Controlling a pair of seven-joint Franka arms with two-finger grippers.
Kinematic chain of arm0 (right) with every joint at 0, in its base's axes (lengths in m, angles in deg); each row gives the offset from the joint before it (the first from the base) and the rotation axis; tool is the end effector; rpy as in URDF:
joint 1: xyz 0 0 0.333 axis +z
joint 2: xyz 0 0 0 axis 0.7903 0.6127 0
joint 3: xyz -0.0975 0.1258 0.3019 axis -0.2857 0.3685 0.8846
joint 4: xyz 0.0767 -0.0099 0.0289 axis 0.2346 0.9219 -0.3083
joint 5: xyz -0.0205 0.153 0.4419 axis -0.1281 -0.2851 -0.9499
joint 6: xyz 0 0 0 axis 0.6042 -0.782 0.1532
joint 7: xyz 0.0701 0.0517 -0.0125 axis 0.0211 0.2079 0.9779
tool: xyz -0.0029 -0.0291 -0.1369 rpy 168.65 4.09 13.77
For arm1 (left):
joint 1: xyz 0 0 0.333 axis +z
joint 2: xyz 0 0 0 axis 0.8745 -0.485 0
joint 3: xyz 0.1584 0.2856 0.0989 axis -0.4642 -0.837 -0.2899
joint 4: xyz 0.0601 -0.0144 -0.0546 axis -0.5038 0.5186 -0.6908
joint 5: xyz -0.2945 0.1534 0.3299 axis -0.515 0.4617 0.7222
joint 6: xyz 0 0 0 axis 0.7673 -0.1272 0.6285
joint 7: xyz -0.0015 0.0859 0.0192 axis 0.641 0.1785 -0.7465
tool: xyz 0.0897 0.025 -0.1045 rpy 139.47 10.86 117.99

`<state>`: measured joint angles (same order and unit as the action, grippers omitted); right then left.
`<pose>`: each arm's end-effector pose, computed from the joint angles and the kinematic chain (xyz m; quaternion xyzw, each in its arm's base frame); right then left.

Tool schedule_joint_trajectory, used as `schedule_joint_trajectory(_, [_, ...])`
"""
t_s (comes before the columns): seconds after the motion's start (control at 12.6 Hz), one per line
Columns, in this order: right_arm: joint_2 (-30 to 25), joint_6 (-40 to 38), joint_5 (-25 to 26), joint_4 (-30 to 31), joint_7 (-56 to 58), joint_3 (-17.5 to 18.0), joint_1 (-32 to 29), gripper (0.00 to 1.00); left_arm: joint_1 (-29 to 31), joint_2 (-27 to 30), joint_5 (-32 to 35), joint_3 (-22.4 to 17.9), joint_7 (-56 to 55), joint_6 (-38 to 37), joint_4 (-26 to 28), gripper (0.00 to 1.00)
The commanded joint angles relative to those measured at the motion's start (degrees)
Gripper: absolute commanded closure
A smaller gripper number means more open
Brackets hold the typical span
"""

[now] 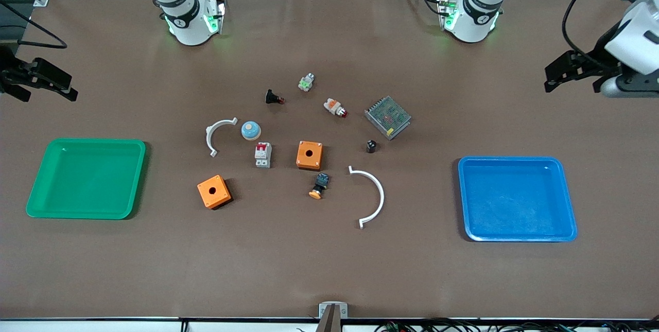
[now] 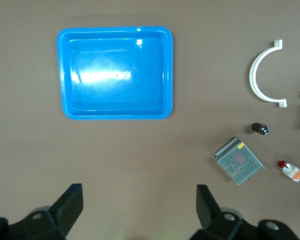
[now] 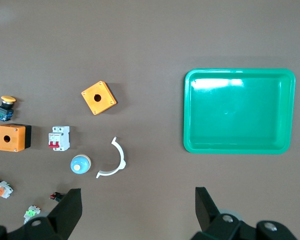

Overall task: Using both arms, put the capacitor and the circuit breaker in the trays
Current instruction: 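Reach the left gripper toward the capacitor while the right gripper reaches the breaker, then lower the left gripper onto the capacitor while the right gripper lowers onto the breaker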

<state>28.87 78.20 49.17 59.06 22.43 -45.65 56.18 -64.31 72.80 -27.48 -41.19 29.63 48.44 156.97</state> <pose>0.6311 0.0023 0.6585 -0.9998 0.0050 -0.0099 0.0171 0.6199 -0.0905 0.6280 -0.9997 0.0204 0.0144 0.0020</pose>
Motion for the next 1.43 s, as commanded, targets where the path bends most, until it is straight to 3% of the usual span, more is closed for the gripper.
schedule_joint_trajectory(0.0, [1.64, -0.76, 0.63, -0.84, -2.09, 0.56, 3.14, 0.01, -0.11, -2.80, 0.31, 3.41, -4.02, 0.45, 0.54, 0.00])
schedule_joint_trajectory(0.24, [3.57, -1.39, 0.63, 1.52, -16.30, 0.56, 12.26, 0.00, -0.63, -7.02, 0.39, 8.77, -12.43, 6.51, 2.57, 0.00])
schedule_joint_trajectory(0.4, [7.51, 0.54, 0.63, 2.58, -18.54, 0.56, 17.81, 0.00, -1.86, -9.74, 0.56, 11.07, -18.51, 10.12, 3.88, 0.00])
schedule_joint_trajectory(0.56, [10.08, 6.49, -0.07, 5.46, -18.63, 0.65, 19.85, 0.00, -5.19, -13.17, 0.82, 11.16, -22.55, 13.80, 5.46, 0.00])
schedule_joint_trajectory(0.79, [11.22, 22.30, -0.68, 16.18, -19.42, 0.74, 22.39, 0.00, -9.15, -17.47, 1.09, 11.16, -31.79, 22.85, 8.89, 0.00])
schedule_joint_trajectory(1.03, [16.48, 27.96, -3.48, 17.00, -19.60, 0.74, 23.27, 0.00, -13.11, -20.82, 3.46, 11.16, -38.29, 33.31, 13.28, 0.01])
schedule_joint_trajectory(1.35, [21.68, 32.54, -4.02, 17.00, -22.05, 0.74, 25.74, 0.00, -17.32, -24.95, 4.51, 11.07, -45.51, 40.10, 16.80, 0.10])
